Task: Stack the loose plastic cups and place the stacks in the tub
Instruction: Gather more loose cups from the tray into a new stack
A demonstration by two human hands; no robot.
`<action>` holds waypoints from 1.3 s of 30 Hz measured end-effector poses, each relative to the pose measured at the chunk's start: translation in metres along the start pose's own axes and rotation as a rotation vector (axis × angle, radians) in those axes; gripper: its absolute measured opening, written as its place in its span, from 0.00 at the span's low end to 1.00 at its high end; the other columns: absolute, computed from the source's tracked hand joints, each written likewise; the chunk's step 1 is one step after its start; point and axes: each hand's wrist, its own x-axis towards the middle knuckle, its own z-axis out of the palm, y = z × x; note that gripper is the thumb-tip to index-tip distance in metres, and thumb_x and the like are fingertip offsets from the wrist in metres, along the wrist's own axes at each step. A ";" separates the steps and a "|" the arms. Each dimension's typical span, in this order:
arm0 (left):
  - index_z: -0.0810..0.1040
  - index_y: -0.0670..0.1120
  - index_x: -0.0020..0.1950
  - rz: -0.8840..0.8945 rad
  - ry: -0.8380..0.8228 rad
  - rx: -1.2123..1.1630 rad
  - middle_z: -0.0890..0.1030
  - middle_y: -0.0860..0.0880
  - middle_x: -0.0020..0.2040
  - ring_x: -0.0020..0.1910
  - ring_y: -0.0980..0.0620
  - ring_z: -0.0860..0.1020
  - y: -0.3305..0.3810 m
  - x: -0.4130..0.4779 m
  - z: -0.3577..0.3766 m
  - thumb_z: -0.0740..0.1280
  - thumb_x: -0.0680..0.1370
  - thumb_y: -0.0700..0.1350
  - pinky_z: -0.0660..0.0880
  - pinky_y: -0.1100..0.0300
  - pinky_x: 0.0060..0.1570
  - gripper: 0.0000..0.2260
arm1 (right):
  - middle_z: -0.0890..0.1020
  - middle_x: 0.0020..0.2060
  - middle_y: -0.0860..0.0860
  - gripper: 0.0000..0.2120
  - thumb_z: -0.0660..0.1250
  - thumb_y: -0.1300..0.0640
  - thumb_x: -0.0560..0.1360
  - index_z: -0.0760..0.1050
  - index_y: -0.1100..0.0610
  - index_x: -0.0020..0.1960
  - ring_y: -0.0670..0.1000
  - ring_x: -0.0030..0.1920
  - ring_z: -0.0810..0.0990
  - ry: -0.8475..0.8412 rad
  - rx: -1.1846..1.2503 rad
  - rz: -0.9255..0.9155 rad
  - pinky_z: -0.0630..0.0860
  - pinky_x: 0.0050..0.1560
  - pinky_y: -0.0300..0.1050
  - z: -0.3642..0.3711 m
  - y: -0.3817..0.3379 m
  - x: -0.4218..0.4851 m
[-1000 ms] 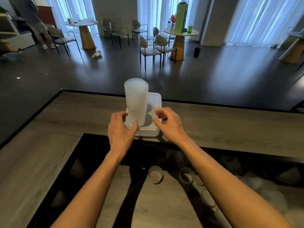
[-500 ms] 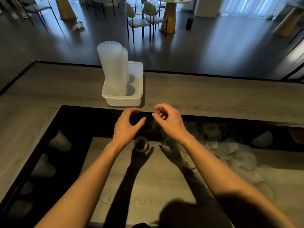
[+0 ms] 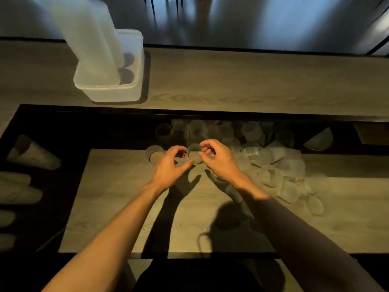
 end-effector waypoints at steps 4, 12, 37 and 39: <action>0.76 0.51 0.63 -0.044 -0.059 -0.010 0.80 0.53 0.55 0.55 0.57 0.78 -0.009 -0.002 0.038 0.75 0.74 0.52 0.77 0.56 0.53 0.19 | 0.78 0.49 0.43 0.11 0.71 0.53 0.76 0.77 0.46 0.58 0.42 0.48 0.78 -0.001 -0.061 0.045 0.80 0.50 0.48 0.000 0.033 -0.017; 0.72 0.53 0.68 -0.079 -0.196 0.091 0.74 0.54 0.65 0.60 0.59 0.75 -0.003 -0.008 0.116 0.74 0.75 0.52 0.75 0.59 0.60 0.23 | 0.80 0.54 0.50 0.19 0.69 0.47 0.74 0.78 0.54 0.61 0.51 0.53 0.78 0.056 -0.299 0.057 0.77 0.54 0.50 -0.014 0.092 -0.055; 0.60 0.49 0.78 -0.094 -0.175 0.345 0.65 0.48 0.74 0.69 0.48 0.70 -0.034 -0.022 0.131 0.77 0.71 0.54 0.72 0.54 0.65 0.41 | 0.78 0.57 0.52 0.24 0.70 0.46 0.69 0.76 0.53 0.64 0.53 0.56 0.77 -0.198 -0.578 -0.148 0.74 0.54 0.50 0.029 0.116 -0.060; 0.61 0.49 0.77 -0.100 -0.164 0.325 0.65 0.48 0.73 0.68 0.48 0.71 -0.042 -0.028 0.121 0.77 0.70 0.54 0.74 0.53 0.64 0.40 | 0.75 0.59 0.50 0.22 0.71 0.47 0.71 0.76 0.52 0.63 0.51 0.57 0.76 -0.239 -0.546 -0.134 0.72 0.56 0.47 0.041 0.111 -0.059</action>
